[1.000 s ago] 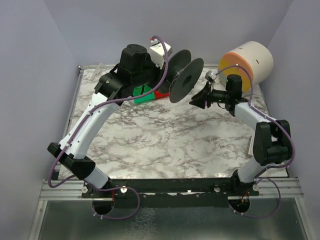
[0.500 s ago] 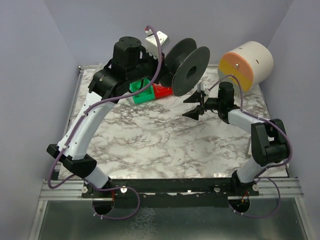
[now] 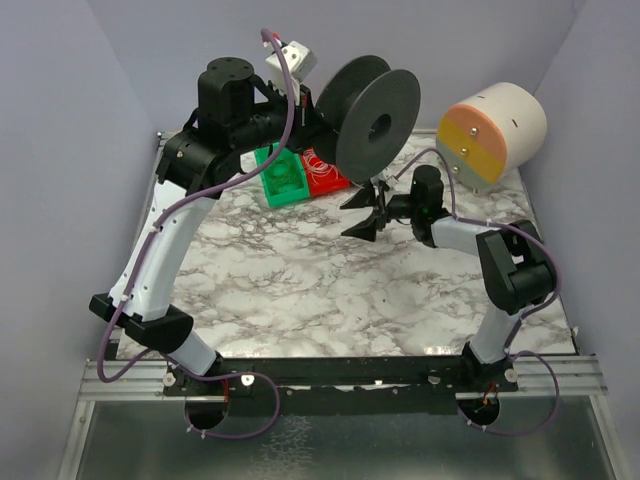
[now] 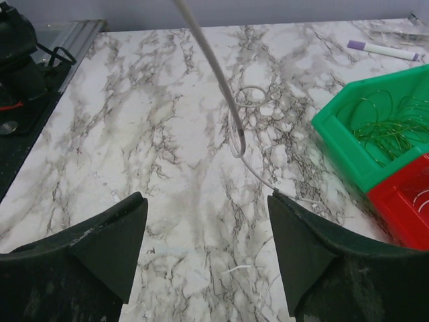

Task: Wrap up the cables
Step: Wrap the cable around the cable reel.

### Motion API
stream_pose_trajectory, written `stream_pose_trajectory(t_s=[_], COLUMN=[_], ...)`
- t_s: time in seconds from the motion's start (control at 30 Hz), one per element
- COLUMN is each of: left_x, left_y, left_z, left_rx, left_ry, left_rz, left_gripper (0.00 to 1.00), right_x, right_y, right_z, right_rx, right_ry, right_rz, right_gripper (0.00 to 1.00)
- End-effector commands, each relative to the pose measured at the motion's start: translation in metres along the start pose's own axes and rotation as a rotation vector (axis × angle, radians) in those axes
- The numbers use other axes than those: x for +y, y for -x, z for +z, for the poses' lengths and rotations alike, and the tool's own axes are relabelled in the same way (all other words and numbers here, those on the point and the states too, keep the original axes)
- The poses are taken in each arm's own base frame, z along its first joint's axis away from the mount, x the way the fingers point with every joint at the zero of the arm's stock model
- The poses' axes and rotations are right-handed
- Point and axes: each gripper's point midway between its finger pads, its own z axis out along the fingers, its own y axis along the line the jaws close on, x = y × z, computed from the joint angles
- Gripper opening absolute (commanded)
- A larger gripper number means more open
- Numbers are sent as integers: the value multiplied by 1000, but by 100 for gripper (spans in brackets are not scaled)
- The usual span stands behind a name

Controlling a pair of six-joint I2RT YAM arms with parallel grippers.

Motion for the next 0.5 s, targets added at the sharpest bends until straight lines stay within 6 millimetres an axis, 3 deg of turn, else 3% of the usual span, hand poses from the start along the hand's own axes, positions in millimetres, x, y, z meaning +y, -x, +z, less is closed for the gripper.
stream_pose_trajectory(t_s=[0.0,0.23,0.33,0.47], left_x=[-14,-7,-8,-11], left_y=[30,34,33,29], left_z=[-17,-23,-25,-22], left_rx=[-104,-117,-118,-107], left_ry=[-73,-54,-62,-91], left_rz=[-9,-12,-18,-38], left_gripper=[0,0,0,0], right_x=[0,10,6,-8], right_y=[20,14,6,17], right_z=[8,4,0,0], right_rx=[-63,-20,40,14], right_ry=[39,76,39,-41], right_rz=[-22,-68,-146,-159], right_gripper=[77,75,76,77])
